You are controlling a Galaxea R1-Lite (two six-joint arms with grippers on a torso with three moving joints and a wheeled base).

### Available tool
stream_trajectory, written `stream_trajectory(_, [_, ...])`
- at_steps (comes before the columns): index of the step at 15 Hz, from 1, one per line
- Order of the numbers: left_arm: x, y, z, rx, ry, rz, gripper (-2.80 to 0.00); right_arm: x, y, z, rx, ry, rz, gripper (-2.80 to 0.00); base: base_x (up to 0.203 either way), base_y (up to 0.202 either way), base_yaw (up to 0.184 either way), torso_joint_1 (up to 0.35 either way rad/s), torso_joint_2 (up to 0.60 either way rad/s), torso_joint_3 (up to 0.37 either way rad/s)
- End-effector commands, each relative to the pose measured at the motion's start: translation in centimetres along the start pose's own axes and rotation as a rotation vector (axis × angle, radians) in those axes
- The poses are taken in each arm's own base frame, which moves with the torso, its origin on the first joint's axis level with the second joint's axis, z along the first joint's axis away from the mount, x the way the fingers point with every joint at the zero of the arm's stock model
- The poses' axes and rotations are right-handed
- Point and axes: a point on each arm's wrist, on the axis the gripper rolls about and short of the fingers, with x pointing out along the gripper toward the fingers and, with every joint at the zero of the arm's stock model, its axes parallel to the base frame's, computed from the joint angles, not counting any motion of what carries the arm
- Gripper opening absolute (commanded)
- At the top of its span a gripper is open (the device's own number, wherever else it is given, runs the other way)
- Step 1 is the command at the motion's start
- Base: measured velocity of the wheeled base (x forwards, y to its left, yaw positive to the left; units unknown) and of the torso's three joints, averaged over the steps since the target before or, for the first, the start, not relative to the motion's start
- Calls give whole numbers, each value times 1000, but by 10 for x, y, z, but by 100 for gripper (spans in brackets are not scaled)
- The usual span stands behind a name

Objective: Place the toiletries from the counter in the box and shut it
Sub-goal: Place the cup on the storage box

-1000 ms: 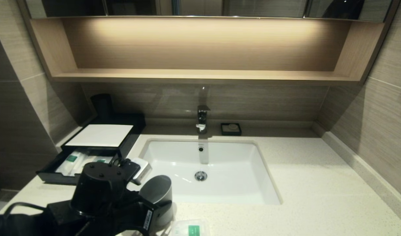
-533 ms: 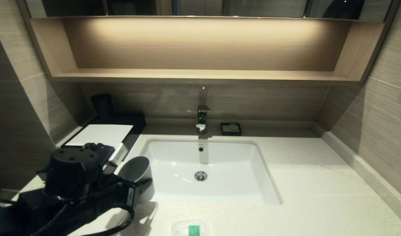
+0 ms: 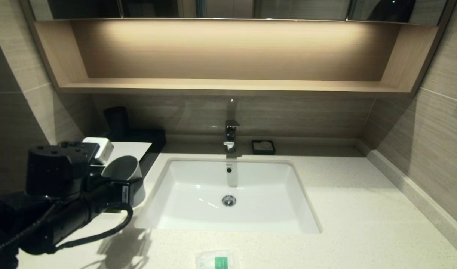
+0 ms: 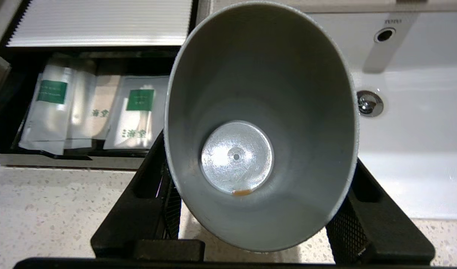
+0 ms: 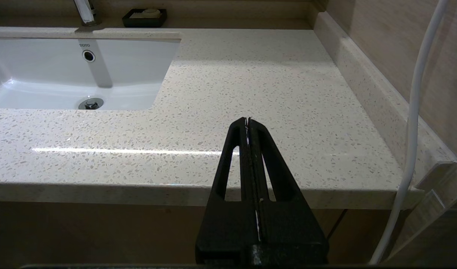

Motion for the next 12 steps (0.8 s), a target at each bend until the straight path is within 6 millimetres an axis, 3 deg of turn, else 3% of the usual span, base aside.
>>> stream_trajectory(1, [-5, 10, 22, -22, -20, 38, -280, 0, 0, 0, -1, 2, 0, -280, 0, 0, 0, 0, 0, 0])
stream_trajectory(5, [-13, 19, 55, -41, 28, 65, -280, 0, 0, 0, -1, 2, 0, -280, 0, 0, 0, 0, 0, 0])
stream_trajectory(12, [6, 21, 74, -57, 13, 97, -280, 0, 0, 0, -1, 2, 0, -280, 0, 0, 0, 0, 0, 0])
